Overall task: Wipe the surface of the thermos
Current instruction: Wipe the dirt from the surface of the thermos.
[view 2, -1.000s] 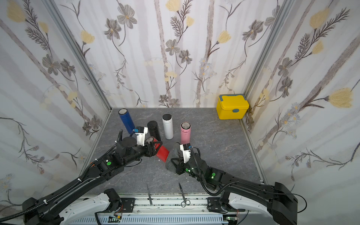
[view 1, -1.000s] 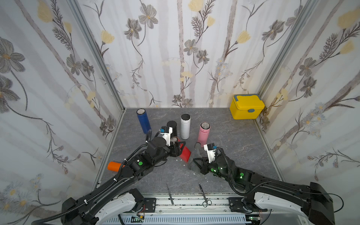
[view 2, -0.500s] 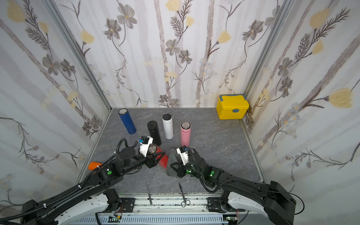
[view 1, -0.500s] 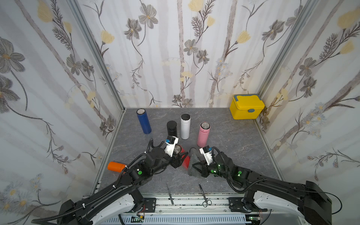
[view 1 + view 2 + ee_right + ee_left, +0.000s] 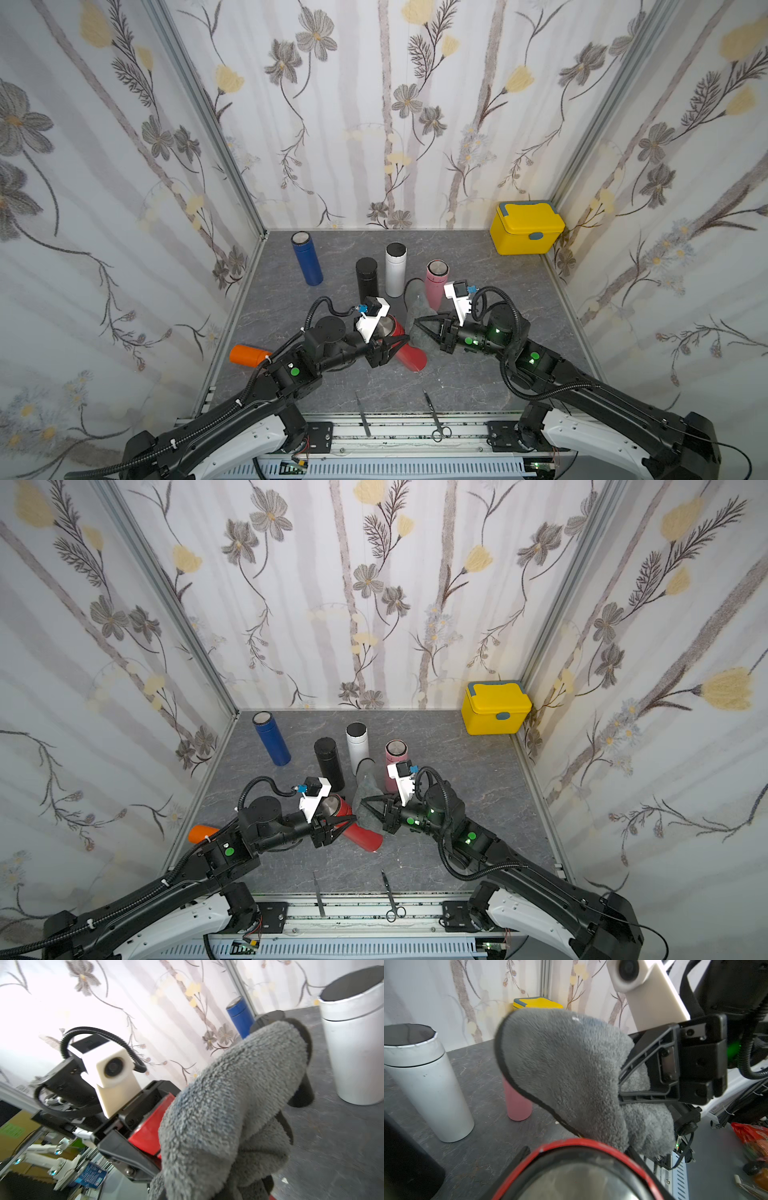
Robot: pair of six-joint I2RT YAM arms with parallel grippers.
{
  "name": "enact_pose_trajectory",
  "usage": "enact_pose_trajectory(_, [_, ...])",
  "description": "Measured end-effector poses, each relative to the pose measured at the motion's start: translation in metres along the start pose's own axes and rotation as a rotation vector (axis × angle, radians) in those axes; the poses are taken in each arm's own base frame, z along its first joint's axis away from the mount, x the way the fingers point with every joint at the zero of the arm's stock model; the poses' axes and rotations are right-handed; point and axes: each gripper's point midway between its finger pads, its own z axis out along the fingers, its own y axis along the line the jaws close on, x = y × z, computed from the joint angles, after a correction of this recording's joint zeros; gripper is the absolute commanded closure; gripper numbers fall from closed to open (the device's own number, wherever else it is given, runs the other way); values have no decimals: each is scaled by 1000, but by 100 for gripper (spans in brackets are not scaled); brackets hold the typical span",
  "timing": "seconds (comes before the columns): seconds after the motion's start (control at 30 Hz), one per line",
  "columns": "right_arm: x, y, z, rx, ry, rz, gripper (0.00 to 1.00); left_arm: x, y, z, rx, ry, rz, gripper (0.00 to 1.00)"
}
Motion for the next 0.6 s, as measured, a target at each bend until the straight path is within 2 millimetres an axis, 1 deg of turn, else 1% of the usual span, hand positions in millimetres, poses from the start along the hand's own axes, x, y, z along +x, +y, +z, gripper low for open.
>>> enact_pose_trajectory(0.07, [15,-10,7,-1,40,28,100,2,0,0,4,4,3,100])
enact_pose_trajectory(0.13, [40,-27,7,23,79,63,100,8,3,-2,-13,21,10,100])
enact_pose_trajectory(0.23, [86,-54,-4,103,165,134,100,15,4,-5,-24,47,3,100])
enact_pose_trajectory(0.27, [96,-60,-9,131,188,147,100,14,5,-6,-28,43,4,100])
enact_pose_trajectory(0.3, [102,-63,-14,155,201,157,100,11,5,-7,-32,31,7,100])
enact_pose_trajectory(0.33, [103,-64,-18,168,203,158,100,7,6,-7,-36,16,10,100])
enact_pose_trajectory(0.4, [92,-59,-24,177,172,141,100,0,5,-6,-35,-13,17,100])
enact_pose_trajectory(0.43, [82,-53,-25,174,149,123,100,-3,5,-5,-32,-28,20,100])
enact_pose_trajectory(0.47, [70,-45,-25,159,124,104,100,-5,5,-3,-30,-35,22,100])
enact_pose_trajectory(0.53, [37,-26,-23,125,48,53,100,-5,5,1,-29,-37,21,100])
enact_pose_trajectory(0.6, [10,-9,-21,88,-13,9,100,-4,6,4,-29,-33,16,100])
